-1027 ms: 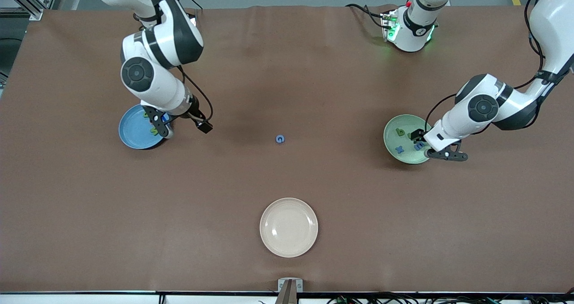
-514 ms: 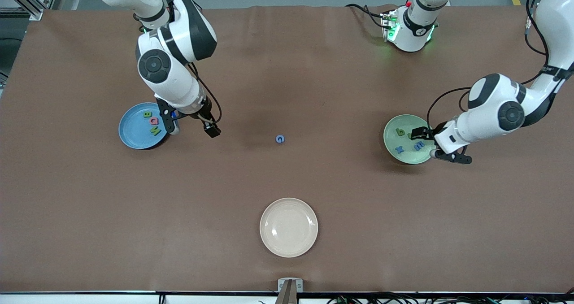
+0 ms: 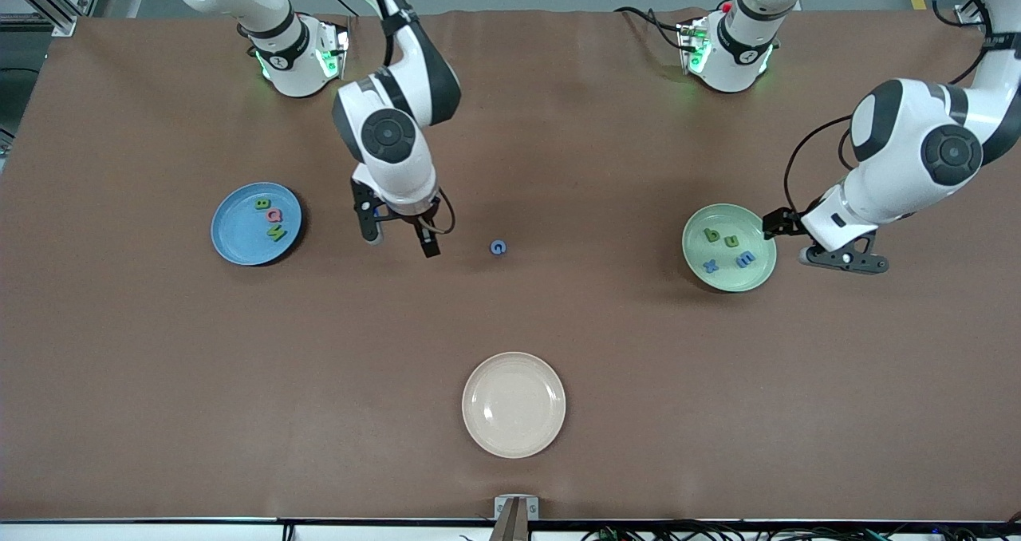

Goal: Sort uppercase to blue plate, lowercase to green plate
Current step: 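Lower the right gripper onto the blue c while the left gripper withdraws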

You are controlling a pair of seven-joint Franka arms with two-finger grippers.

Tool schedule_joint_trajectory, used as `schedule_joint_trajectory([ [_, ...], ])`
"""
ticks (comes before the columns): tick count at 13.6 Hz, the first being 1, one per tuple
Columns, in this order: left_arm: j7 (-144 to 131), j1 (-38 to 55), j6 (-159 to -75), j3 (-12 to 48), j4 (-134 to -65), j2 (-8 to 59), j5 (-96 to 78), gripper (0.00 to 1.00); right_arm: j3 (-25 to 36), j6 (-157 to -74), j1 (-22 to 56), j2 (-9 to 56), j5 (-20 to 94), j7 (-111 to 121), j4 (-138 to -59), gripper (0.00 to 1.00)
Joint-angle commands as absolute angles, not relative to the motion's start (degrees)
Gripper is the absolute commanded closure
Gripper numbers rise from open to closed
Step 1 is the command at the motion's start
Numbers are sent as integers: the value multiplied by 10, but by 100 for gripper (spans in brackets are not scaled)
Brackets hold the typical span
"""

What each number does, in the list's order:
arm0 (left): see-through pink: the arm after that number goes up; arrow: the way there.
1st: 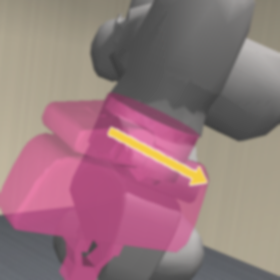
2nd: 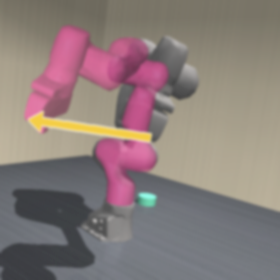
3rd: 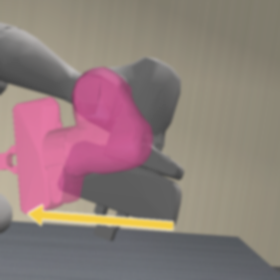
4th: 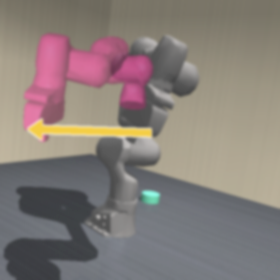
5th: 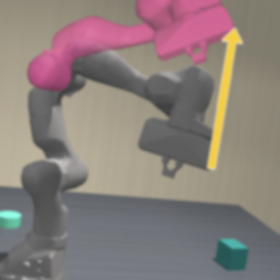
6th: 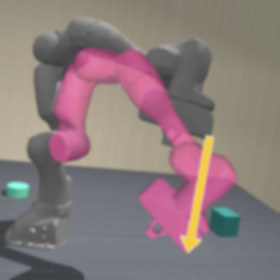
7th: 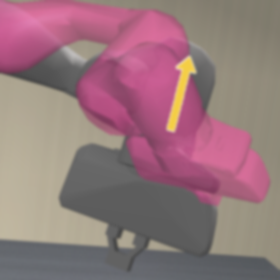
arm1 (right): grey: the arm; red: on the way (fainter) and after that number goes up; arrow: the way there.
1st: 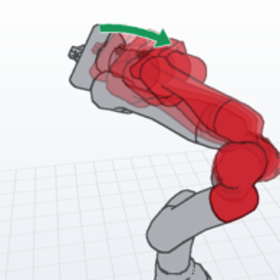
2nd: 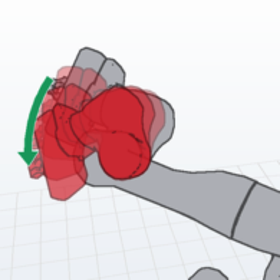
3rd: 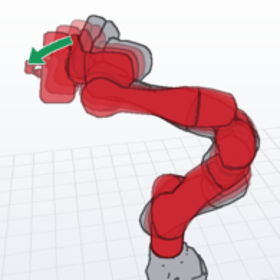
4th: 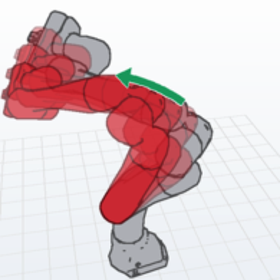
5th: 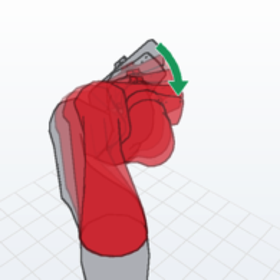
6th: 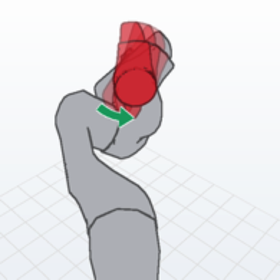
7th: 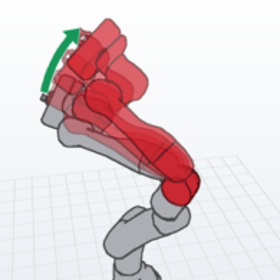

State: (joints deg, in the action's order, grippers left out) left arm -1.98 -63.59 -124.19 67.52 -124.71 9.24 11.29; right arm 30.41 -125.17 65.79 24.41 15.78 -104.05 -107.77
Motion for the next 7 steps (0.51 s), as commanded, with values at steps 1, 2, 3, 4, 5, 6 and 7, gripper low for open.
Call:
schedule_joint_trajectory([
  [1,-8,-635,-1162,669,-1176,37,65,1,287,-1286,664,287,191,-1078,-1042,0],
  [2,-8,-635,-1122,667,-1133,41,53,1,282,-1309,665,302,202,-1080,-1040,0],
  [3,-8,-636,-1089,662,-1091,43,48,1,272,-1322,664,315,217,-1083,-1037,0],
  [4,-9,-635,-1069,657,-1057,43,42,1,266,-1331,665,331,233,-1085,-1031,0],
  [5,-9,-636,-1051,656,-1025,43,35,1,261,-1338,666,351,241,-1099,-1021,1],
  [6,-8,-636,-1030,650,-993,43,33,1,258,-1337,669,366,241,-1117,-1006,2],
  [7,-7,-636,-1000,643,-963,43,32,1,256,-1339,671,373,241,-1126,-999,3],
])
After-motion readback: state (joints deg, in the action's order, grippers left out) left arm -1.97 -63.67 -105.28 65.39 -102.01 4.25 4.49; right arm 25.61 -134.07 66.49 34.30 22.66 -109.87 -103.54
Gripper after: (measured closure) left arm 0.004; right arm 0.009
